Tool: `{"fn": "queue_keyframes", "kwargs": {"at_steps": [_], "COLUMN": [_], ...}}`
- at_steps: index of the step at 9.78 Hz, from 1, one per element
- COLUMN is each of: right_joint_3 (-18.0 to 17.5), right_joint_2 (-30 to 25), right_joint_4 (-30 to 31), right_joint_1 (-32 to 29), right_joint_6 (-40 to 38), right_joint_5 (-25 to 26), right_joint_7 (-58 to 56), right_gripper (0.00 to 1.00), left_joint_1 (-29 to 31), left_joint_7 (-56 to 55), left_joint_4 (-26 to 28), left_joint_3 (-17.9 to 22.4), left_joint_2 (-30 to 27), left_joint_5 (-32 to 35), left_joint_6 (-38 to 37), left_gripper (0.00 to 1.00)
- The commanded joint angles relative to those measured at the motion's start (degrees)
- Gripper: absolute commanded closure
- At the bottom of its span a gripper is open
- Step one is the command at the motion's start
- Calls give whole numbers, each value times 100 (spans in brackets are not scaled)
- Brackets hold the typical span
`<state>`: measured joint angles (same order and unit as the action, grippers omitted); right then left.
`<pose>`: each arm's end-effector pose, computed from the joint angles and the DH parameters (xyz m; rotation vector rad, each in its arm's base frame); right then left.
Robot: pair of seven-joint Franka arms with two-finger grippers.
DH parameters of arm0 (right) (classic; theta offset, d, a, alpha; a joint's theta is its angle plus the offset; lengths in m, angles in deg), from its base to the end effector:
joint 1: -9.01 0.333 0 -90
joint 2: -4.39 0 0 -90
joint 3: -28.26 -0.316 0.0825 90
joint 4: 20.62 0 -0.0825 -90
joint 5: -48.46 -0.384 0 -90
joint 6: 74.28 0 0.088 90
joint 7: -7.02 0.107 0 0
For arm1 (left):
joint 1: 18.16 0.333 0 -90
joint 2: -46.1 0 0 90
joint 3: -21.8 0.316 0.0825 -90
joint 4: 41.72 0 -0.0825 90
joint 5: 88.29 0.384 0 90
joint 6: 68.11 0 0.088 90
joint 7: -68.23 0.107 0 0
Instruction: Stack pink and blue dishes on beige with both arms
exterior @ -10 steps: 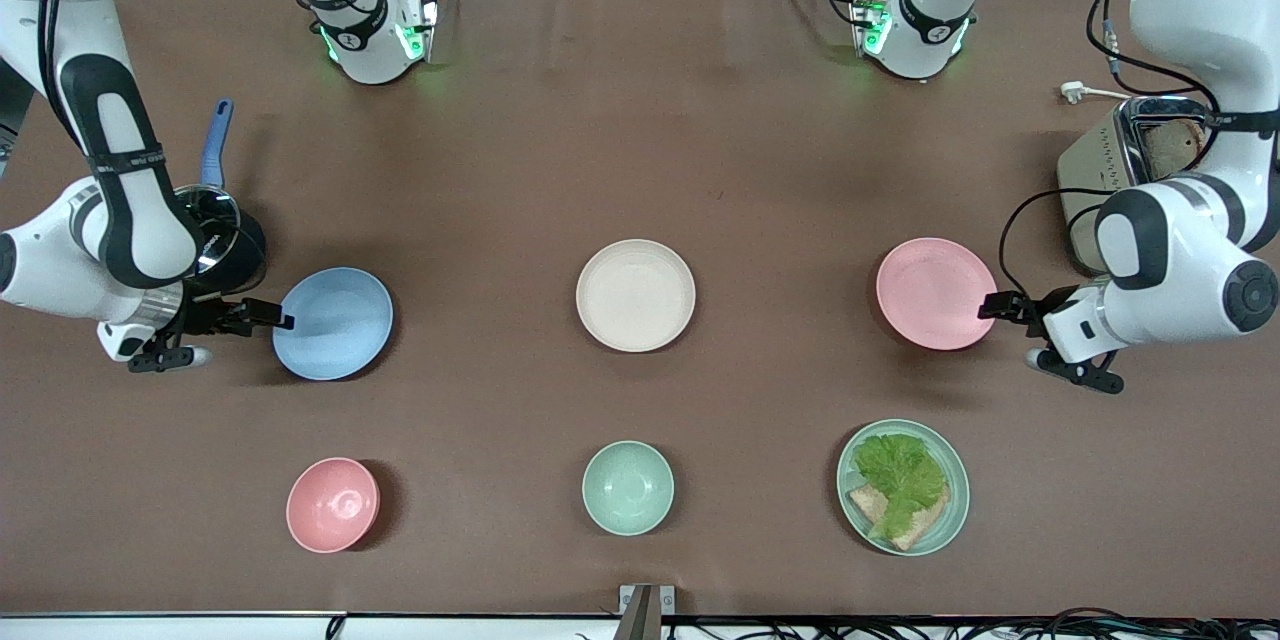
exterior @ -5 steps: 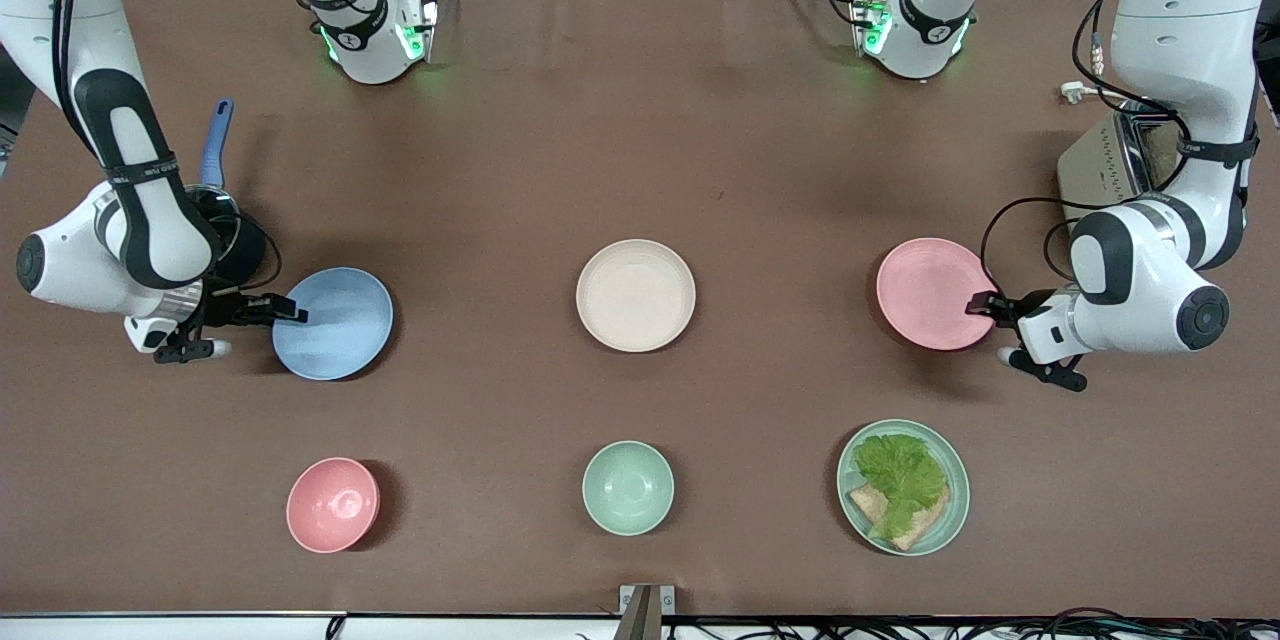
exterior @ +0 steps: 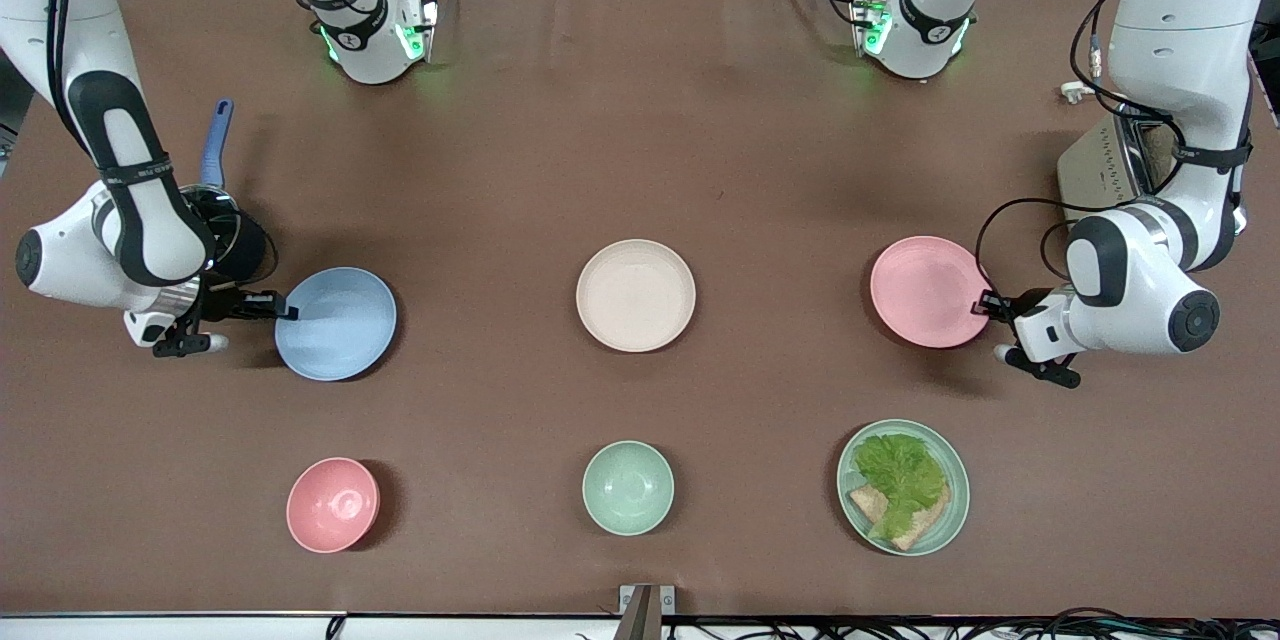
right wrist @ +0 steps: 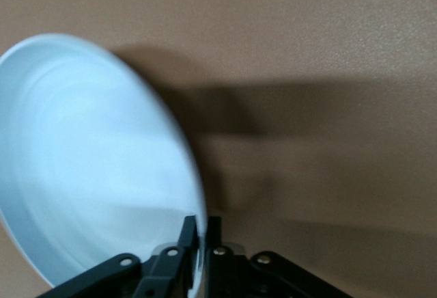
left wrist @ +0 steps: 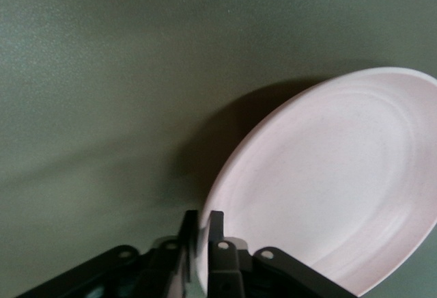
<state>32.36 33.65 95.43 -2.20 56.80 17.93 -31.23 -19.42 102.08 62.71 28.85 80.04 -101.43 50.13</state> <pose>0.5571 -0.1407 0.1763 -2.7502 -0.0033 0.0910 0.6072 0.0467 0.1887 2.8482 -0.5104 -0.4158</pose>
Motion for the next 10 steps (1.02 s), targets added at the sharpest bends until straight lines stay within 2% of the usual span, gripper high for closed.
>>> {"fn": "queue_keyframes", "kwargs": {"at_steps": [1, 3, 5, 7, 10], "right_joint_3": [20, 344, 372, 329, 311], "right_joint_2": [1, -26, -61, -61, -219], "right_joint_4": [-264, -1080, -1679, -2347, -2324], "right_joint_1": [-127, -48, -48, 83, 819], "right_joint_6": [-395, -1571, -2521, -3611, -3747], "right_joint_5": [-155, -85, 116, 249, 161], "right_joint_7": [-254, -166, 358, 1498, 2766], "right_gripper": [99, 99, 99, 99, 99], "left_joint_1": [-33, -33, -33, -33, -77], "left_joint_7": [87, -410, -1508, -2790, -3761], "left_joint_4": [-28, -81, -20, 42, -46], "left_joint_3": [-28, -535, -1334, -2282, -3330], "left_joint_2": [-227, -824, -1221, -1363, -1302], "left_joint_5": [-101, -101, -83, -14, -83], "left_joint_6": [-45, -597, -785, -794, -523], "left_gripper": [99, 98, 98, 98, 98]}}
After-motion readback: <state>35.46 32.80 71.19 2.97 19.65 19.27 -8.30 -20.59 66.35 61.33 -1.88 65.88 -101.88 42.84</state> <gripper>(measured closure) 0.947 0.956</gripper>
